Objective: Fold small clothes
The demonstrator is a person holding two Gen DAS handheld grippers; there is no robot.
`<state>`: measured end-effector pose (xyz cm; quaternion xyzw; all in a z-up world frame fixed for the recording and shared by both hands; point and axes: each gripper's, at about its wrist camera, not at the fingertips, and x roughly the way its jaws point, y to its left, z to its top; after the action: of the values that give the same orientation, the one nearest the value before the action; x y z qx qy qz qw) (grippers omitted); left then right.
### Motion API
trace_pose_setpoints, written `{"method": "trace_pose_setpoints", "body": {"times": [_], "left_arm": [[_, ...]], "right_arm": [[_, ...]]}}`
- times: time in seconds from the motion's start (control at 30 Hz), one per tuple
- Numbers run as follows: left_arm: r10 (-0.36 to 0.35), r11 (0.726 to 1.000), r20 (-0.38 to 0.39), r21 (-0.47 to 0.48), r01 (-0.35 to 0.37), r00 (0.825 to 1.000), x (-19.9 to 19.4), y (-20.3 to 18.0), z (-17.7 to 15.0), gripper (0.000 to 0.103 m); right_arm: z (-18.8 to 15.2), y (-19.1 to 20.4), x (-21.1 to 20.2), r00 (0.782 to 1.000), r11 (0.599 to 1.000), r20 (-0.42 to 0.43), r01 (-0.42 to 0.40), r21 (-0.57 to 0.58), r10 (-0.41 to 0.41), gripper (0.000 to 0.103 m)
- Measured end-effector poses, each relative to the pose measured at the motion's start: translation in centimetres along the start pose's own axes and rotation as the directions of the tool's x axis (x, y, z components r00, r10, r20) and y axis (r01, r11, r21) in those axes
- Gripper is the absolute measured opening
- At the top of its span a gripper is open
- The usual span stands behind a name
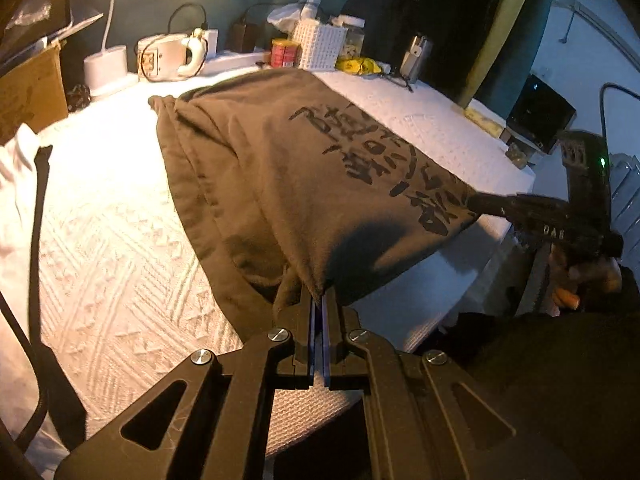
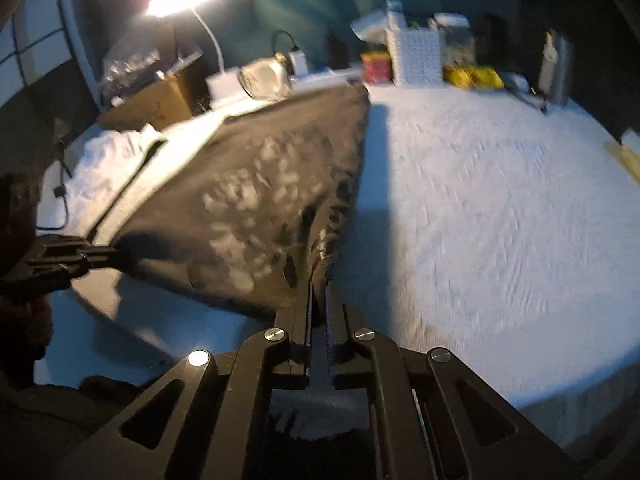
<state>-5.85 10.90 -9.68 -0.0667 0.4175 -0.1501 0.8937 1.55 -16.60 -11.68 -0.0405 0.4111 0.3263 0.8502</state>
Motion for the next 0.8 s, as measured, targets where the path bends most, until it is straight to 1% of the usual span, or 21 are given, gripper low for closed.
{"method": "trace_pose_setpoints", "body": {"times": [0.03,0.1,0.23,0.33,0.47,0.53,0.63,0.73,0.8], "left_arm": [[0.004,1.0,-0.014,-0.009,-0.004,1.0,0.4,0.2,-0.2,0.001],[-0.001,1.0,-0.018,-0.018,0.001,1.0,0.5,0.5,-0.5,0.001],[-0.006,0.999,-0.013,-0.034,0.006,1.0,0.5,0.7,-0.7,0.002],[-0.004,0.999,-0.014,-0.033,0.003,1.0,0.3,0.6,-1.0,0.002],[-0.014,0.999,-0.031,-0.033,0.013,0.999,0.4,0.6,-1.2,0.002],[-0.023,0.999,-0.037,-0.035,0.022,0.999,0.3,0.7,-1.4,0.002],[-0.024,0.999,-0.048,-0.04,0.022,0.999,0.2,0.6,-1.4,0.002],[-0.008,1.0,-0.07,-0.016,0.007,0.998,0.0,0.2,-0.9,0.002],[-0.013,1.0,-0.07,-0.016,0.012,0.997,-0.3,0.1,-0.6,0.003]], "right_arm": [[-0.7,0.1,0.5,1.0,1.0,-0.019,0.007,0.011,-0.007,0.007],[-1.6,0.1,0.4,1.0,0.999,-0.002,0.02,0.026,-0.02,0.007],[-2.0,0.0,0.0,1.0,0.999,0.003,0.025,0.048,-0.025,0.006],[-2.3,0.5,0.0,0.999,0.999,0.001,0.041,0.029,-0.041,0.005],[-2.0,0.5,0.1,0.999,0.999,-0.016,0.034,0.007,-0.033,0.006],[-1.7,0.4,0.0,0.999,0.999,-0.037,0.032,-0.029,-0.033,0.006],[-1.6,0.1,-0.1,0.997,0.999,-0.08,0.012,-0.05,-0.016,0.006],[-1.4,-0.4,-0.6,0.996,0.999,-0.09,0.014,-0.044,-0.018,0.006],[-1.2,-0.8,-1.0,0.996,0.999,-0.084,0.018,-0.041,-0.021,0.006]]}}
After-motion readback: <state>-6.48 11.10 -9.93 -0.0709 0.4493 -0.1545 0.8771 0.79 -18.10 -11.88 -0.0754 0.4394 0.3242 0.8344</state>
